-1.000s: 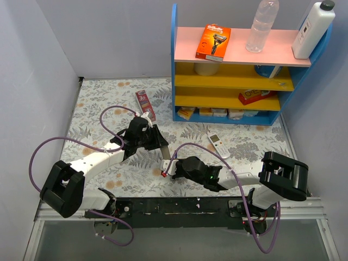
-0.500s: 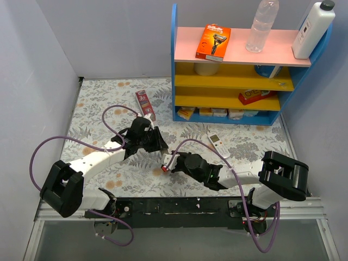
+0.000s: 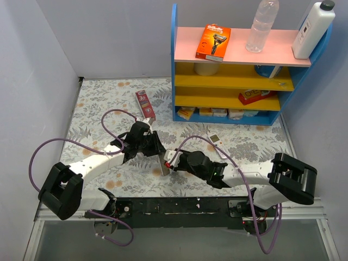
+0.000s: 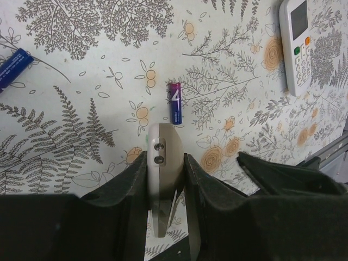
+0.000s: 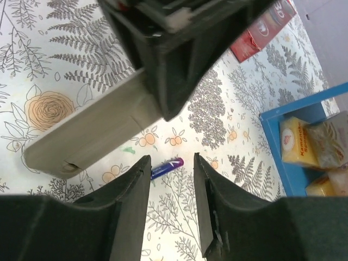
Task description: Load the batteries into the remote control
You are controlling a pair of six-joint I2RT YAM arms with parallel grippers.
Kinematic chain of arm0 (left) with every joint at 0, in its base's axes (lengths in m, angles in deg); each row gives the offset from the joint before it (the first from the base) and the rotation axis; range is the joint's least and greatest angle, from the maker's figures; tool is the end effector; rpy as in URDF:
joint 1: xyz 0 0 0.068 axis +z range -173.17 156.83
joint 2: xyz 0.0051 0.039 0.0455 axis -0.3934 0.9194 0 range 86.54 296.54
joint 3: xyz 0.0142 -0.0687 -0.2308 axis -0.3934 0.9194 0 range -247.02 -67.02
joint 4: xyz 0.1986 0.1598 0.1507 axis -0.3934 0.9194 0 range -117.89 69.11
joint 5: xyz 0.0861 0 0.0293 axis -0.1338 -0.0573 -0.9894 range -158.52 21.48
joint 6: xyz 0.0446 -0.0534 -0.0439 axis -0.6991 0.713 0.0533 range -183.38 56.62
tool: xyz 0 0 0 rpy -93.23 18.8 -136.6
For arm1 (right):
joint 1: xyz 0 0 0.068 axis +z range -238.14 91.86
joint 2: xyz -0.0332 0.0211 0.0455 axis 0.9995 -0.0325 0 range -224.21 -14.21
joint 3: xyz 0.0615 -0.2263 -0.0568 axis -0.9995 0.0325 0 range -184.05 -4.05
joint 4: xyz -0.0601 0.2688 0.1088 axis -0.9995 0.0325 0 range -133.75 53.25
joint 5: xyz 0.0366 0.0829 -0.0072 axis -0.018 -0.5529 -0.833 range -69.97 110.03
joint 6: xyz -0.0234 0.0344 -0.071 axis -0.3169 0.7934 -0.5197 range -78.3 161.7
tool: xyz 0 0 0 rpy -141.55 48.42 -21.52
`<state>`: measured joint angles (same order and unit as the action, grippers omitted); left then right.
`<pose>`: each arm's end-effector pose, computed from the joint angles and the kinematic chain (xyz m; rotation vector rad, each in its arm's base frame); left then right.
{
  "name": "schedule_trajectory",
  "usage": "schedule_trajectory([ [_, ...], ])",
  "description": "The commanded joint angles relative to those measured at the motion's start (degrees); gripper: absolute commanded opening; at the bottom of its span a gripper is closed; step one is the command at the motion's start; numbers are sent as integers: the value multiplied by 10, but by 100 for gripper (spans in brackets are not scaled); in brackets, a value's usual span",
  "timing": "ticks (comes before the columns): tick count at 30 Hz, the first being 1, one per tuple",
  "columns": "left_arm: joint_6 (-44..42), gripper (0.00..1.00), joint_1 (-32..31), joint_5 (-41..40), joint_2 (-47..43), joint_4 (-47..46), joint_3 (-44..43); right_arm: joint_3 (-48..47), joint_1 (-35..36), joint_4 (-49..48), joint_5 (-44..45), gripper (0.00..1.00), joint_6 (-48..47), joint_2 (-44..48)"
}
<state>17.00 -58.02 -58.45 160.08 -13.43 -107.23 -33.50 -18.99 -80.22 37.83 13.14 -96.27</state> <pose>0.2554 -0.1932 0.1236 -0.9639 2.5356 -1.0114 0.1427 0.3131 0.1156 -1.2370 1.3671 0.2084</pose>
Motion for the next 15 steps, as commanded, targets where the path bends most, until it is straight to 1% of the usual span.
schedule_trajectory([
  [1,10,0,0,7,-37,-56,29,4,-19,55,-22,48,97,59],
  [2,10,0,0,10,-38,-63,35,4,-27,67,-32,50,113,67],
  [3,16,0,0,18,-38,-72,41,4,-29,76,-53,54,142,75],
  [4,19,0,0,21,-38,-78,43,6,-30,96,-63,57,148,91],
  [6,22,0,0,33,-37,-87,46,15,-30,100,-88,60,154,102],
  [12,28,0,0,51,-38,-100,40,17,-27,118,-148,59,113,94],
  [15,29,0,0,58,-38,-97,35,2,-24,133,-146,57,91,73],
])
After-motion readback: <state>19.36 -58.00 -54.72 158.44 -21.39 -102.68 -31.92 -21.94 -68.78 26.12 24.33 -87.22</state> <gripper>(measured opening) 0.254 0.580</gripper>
